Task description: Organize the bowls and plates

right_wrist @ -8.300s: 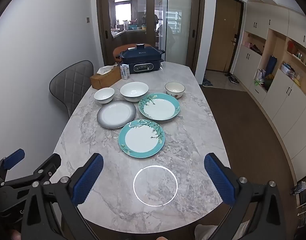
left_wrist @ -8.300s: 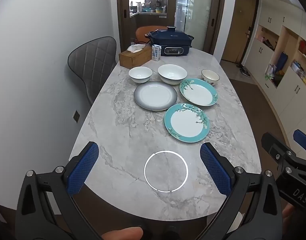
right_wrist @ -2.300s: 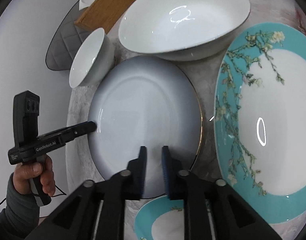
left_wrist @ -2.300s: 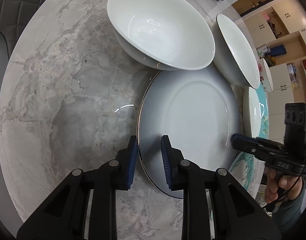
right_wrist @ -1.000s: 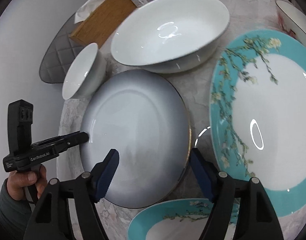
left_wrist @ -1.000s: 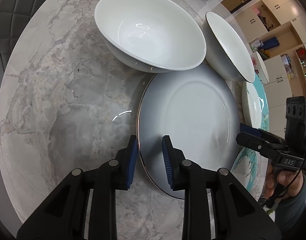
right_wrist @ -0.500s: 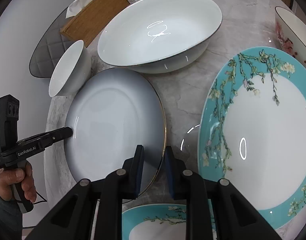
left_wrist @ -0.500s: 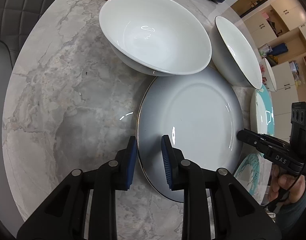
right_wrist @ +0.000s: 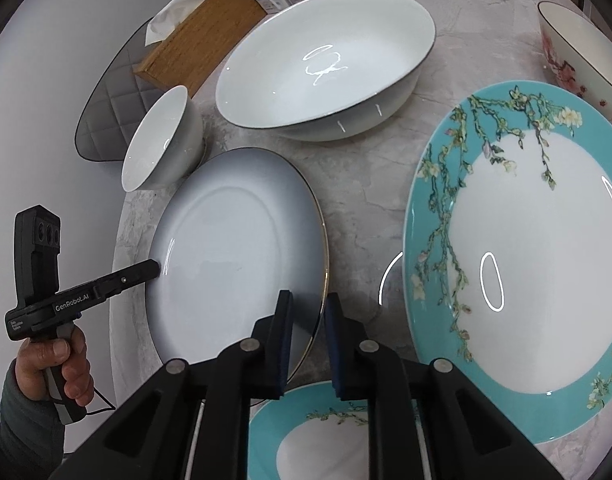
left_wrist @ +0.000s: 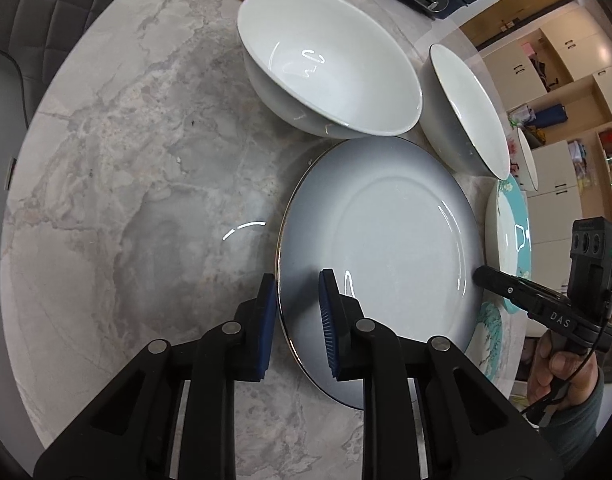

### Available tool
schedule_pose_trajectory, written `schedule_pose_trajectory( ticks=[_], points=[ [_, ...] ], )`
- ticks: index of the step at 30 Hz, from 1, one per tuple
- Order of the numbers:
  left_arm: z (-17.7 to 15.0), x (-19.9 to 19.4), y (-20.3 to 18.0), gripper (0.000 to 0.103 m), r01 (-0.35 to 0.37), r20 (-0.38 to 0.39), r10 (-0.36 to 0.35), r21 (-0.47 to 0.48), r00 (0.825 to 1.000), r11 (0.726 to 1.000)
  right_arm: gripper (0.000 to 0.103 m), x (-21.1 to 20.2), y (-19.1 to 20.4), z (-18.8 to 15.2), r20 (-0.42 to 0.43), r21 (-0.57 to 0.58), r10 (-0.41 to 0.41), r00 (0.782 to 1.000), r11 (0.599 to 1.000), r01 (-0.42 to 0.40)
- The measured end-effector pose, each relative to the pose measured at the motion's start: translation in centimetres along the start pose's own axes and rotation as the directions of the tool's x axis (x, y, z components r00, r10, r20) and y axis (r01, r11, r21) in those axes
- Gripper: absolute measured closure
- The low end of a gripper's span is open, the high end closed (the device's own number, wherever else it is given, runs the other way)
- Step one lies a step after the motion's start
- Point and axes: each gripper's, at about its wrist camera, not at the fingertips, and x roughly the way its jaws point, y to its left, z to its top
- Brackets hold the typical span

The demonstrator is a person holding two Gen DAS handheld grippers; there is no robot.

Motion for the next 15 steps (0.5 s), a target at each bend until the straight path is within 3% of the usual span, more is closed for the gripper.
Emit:
schedule_pose_trajectory(
  ticks=[6,15],
  points=[
    [-1.5,-2.6,-0.6,0.085,-0.010,0.038,0.009,0.022,0.999,1.000,0.085,-1.5,1.1,-0.7,0.028,-0.019,0.005,1.000,1.000,-0.004],
    [-6.3,-6.2,-1.9,0.085,0.013,0.062,-0.015,0.024,0.998,1.000,0.086,-5.5,2.8,-4.7,0.070,-0.027,0.010,0.998,1.000,-0.008]
  ],
)
